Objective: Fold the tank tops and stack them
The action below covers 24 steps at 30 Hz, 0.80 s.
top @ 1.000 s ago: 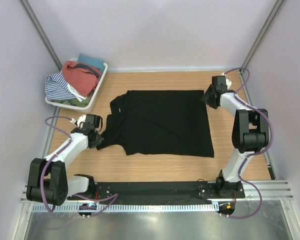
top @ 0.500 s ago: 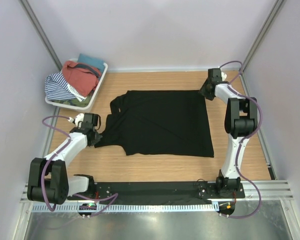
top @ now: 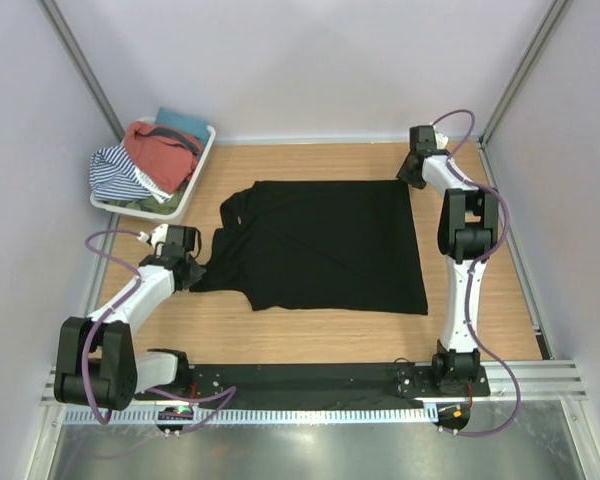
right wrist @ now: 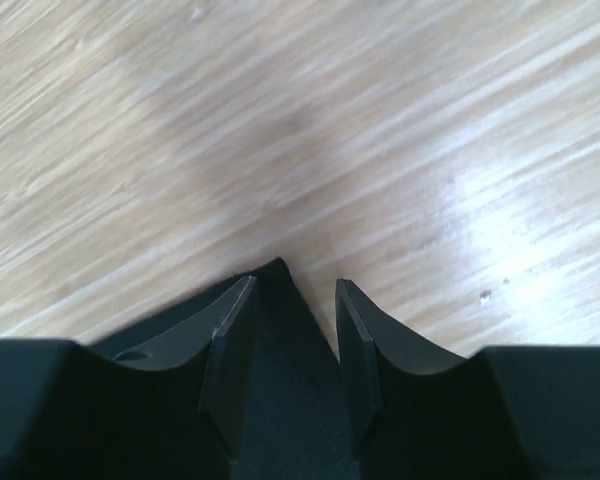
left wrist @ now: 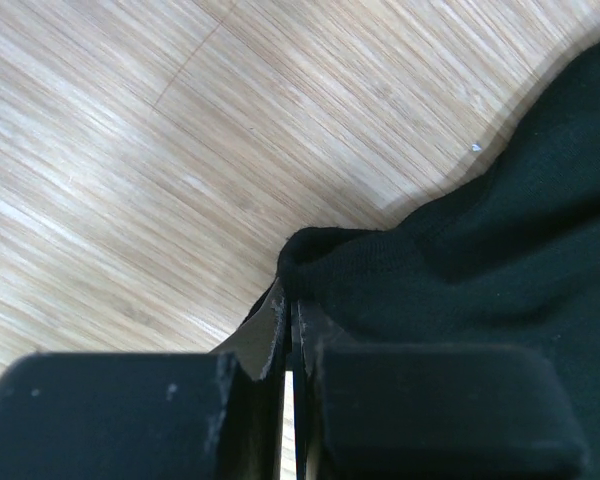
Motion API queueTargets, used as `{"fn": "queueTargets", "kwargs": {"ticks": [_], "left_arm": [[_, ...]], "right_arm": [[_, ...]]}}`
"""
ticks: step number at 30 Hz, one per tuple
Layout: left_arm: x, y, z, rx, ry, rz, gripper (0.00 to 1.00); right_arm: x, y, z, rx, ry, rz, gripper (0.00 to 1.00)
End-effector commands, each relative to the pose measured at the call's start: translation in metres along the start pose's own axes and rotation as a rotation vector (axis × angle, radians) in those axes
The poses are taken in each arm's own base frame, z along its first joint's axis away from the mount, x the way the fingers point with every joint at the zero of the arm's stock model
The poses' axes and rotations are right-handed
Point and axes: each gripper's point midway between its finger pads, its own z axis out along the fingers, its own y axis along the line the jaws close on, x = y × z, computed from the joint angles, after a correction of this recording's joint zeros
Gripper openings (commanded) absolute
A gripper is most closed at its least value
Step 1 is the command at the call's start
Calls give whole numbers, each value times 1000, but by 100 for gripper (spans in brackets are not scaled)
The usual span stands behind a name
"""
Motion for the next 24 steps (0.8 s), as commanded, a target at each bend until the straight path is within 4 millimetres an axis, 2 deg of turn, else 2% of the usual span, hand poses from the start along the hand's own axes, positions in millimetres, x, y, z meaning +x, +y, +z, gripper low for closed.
{"fn": "queueTargets", "kwargs": {"ticks": [1, 2, 5, 6, 9, 14, 15, 19, 22, 24], "left_arm": [[-11, -8, -1, 36, -34, -10, 0], [-10, -9, -1, 40, -33, -9, 0], [-10, -10, -2, 48, -32, -7, 0], [-10, -11, -2, 50, -32, -8, 0], [-9, -13, -2, 63, -27, -4, 1], [-8, -24, 1, 106, -6, 6, 3], [-4, -27, 2, 121, 15, 7, 4], [-3, -33, 3, 147, 24, 23, 9], [-6, -35, -1, 171, 5, 22, 18], [-8, -35, -3, 179, -8, 21, 30]], "right_arm": [[3, -1, 6, 88, 12, -100, 42], [3, 1, 7, 88, 12, -107, 41], [2, 2, 9, 93, 2, -105, 25], [1, 2, 9, 95, -4, -101, 13], [-7, 4, 10, 99, -26, -91, 1], [-20, 4, 16, 115, -47, -75, 1], [-31, 6, 16, 103, -66, -60, 1], [-50, -1, 19, 106, -81, -32, 1], [-59, 0, 19, 85, -95, -12, 1], [-57, 3, 19, 65, -88, -13, 5]]}}
